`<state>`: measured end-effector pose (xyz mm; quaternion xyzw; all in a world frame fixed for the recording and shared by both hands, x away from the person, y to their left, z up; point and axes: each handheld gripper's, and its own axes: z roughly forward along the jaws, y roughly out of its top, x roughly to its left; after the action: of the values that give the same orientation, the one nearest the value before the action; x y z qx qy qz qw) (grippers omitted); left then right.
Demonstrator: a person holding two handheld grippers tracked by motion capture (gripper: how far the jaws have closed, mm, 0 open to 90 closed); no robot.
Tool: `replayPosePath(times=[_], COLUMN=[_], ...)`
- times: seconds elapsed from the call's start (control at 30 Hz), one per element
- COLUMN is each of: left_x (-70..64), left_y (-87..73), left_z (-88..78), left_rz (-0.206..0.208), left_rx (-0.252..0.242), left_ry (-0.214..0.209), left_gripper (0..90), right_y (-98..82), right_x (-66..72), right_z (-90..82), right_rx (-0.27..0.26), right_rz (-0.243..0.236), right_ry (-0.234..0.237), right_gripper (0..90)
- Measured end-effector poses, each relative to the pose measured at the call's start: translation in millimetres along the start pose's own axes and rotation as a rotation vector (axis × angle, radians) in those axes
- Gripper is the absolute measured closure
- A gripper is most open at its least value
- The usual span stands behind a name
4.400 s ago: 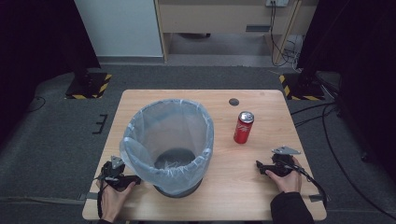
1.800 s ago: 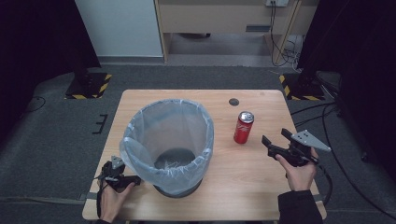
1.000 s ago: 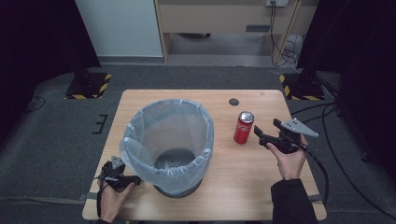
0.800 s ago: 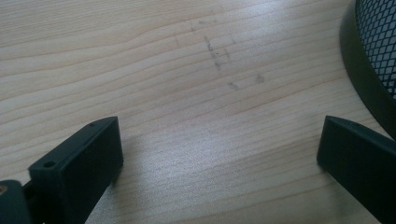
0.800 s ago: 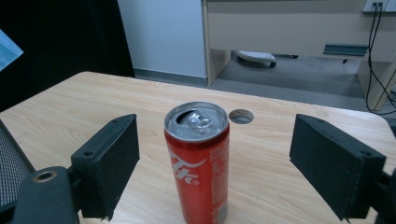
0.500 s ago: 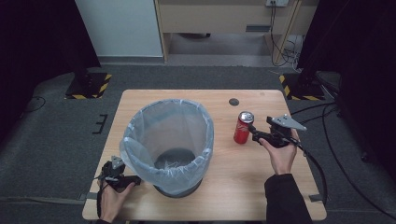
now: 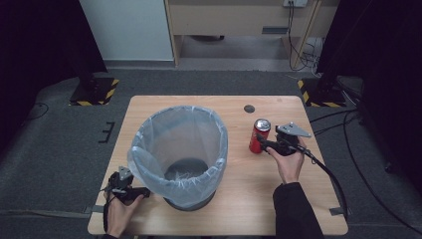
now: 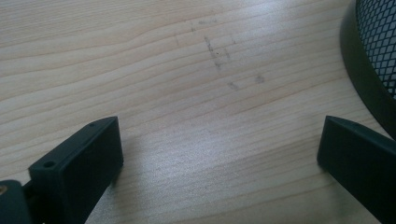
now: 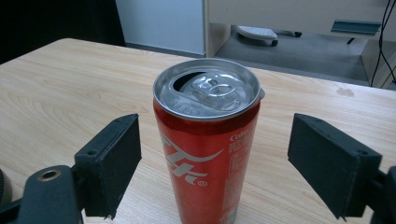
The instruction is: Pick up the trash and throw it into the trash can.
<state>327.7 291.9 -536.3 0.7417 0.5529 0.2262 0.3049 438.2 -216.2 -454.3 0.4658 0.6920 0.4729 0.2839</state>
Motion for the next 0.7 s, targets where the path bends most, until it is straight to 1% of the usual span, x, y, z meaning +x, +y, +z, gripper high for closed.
replayPosePath(times=[0.17,0.2,0.4,0.57,0.7], left_x=[0.0,-0.1,-0.1,-0.2,-0.2], left_y=[0.0,0.0,0.0,0.1,0.1], left_z=[0.0,0.1,0.1,0.1,0.2], left_rz=[0.001,0.001,0.0,0.0,0.0], left_rx=[0.0,0.0,0.0,0.0,0.0], left_ry=[0.0,0.0,0.0,-0.001,-0.001], left_gripper=[0.0,0.0,0.0,0.0,0.0], right_y=[-2.1,-3.0,-4.7,-7.1,-10.2], right_x=[-0.9,-1.0,-0.5,-0.4,0.4], right_z=[6.0,7.5,13.3,20.2,25.7], right_rx=[0.008,0.01,0.013,0.005,0.009], right_rz=[0.008,0.003,0.011,0.021,0.02], right_ry=[-0.012,-0.014,-0.005,0.001,0.003], right_gripper=[17.6,17.6,17.8,17.9,18.6])
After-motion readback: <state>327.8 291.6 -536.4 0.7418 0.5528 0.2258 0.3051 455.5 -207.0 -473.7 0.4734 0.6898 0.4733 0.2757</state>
